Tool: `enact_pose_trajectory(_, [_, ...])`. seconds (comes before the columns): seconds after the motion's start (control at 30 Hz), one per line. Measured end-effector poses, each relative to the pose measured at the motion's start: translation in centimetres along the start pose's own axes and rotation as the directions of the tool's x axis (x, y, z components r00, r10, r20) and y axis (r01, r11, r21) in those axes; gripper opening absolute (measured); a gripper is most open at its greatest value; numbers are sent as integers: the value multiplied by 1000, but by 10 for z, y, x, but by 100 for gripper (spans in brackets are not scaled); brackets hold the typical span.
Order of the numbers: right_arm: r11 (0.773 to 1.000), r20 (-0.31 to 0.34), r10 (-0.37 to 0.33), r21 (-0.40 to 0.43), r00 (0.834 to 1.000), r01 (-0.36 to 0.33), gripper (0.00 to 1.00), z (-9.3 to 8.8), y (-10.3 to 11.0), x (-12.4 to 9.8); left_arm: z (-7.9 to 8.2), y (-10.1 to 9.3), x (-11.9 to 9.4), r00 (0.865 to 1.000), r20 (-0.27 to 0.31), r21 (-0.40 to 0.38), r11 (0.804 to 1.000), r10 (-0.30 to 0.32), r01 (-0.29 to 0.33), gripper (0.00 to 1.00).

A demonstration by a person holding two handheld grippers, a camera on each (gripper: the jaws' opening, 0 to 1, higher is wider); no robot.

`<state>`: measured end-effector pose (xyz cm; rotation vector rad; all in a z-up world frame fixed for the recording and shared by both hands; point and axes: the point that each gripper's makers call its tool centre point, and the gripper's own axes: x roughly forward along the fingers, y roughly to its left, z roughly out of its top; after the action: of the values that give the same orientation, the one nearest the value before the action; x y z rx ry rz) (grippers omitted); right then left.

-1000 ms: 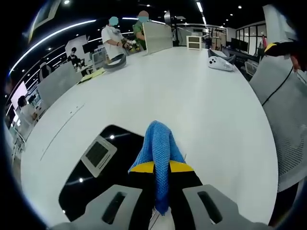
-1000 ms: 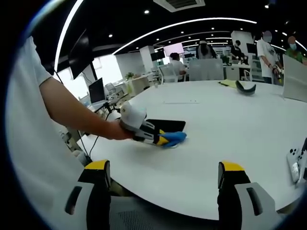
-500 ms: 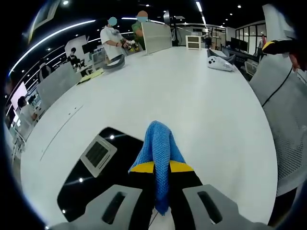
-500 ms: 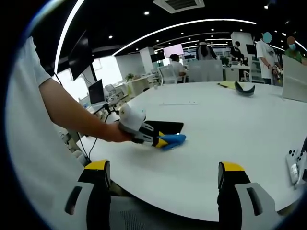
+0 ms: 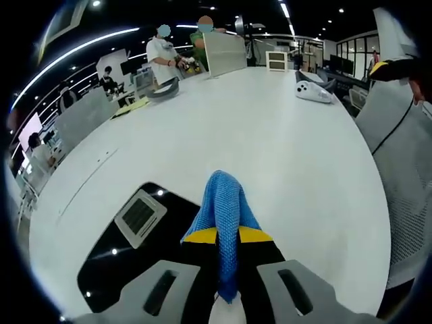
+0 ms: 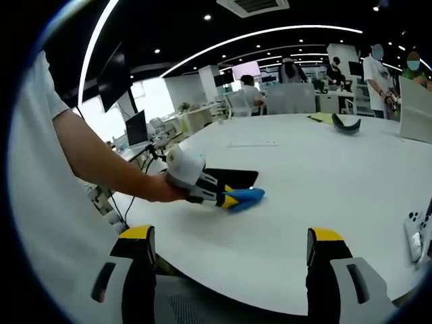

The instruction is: Wipe the mirror surface with the cleaning cloth until all visible marks leave the cleaned area.

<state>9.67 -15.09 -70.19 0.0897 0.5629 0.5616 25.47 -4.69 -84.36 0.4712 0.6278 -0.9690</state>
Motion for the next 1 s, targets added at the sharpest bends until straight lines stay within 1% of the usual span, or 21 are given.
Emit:
enact_pose_trajectory(0.13, [1000, -4, 7, -1, 1000, -7, 92, 0, -3, 3, 0, 0, 0, 1000, -1, 0, 1000, -5, 5, 6])
enact_pose_trajectory(0.2, [1000, -5, 15, -3, 1000, -15, 92, 1, -3, 4, 1, -1, 0, 1000, -4, 15, 1000, 0, 0, 6])
enact_pose_trajectory(0.27, [1000, -6, 20, -7, 1000, -20, 92, 2, -4, 7, 1, 0, 0, 1000, -4, 2, 1000, 2, -2, 6])
enact_pose_trajectory(0.3, [1000, -6, 23, -6, 1000, -23, 92, 3, -5, 8, 0, 0, 0, 1000, 1, -12, 1000, 2, -2, 6])
enact_pose_trajectory(0.37, [1000, -5, 25, -8, 1000, -25, 92, 4, -5, 9, 0, 0, 0, 1000, 3, -13, 1000, 2, -2, 7])
enact_pose_trajectory(0.4, [1000, -6, 27, -9, 1000, -27, 92, 4, -6, 10, 0, 0, 0, 1000, 4, -1, 1000, 2, -2, 7])
enact_pose_trajectory(0.57, [999, -5, 32, -11, 999, -32, 92, 6, -6, 12, 0, 2, 0, 999, 27, -20, 1000, -18, 18, 7])
enact_pose_trajectory(0.77, [999, -12, 30, -10, 999, -30, 93, 3, -10, 12, 1, 3, 1, 999, 37, -2, 999, -39, 39, 7])
enact_pose_trajectory(1.0, [999, -12, 33, -15, 999, -33, 93, 6, -11, 14, 1, 4, 2, 999, 35, 19, 999, -37, 37, 7])
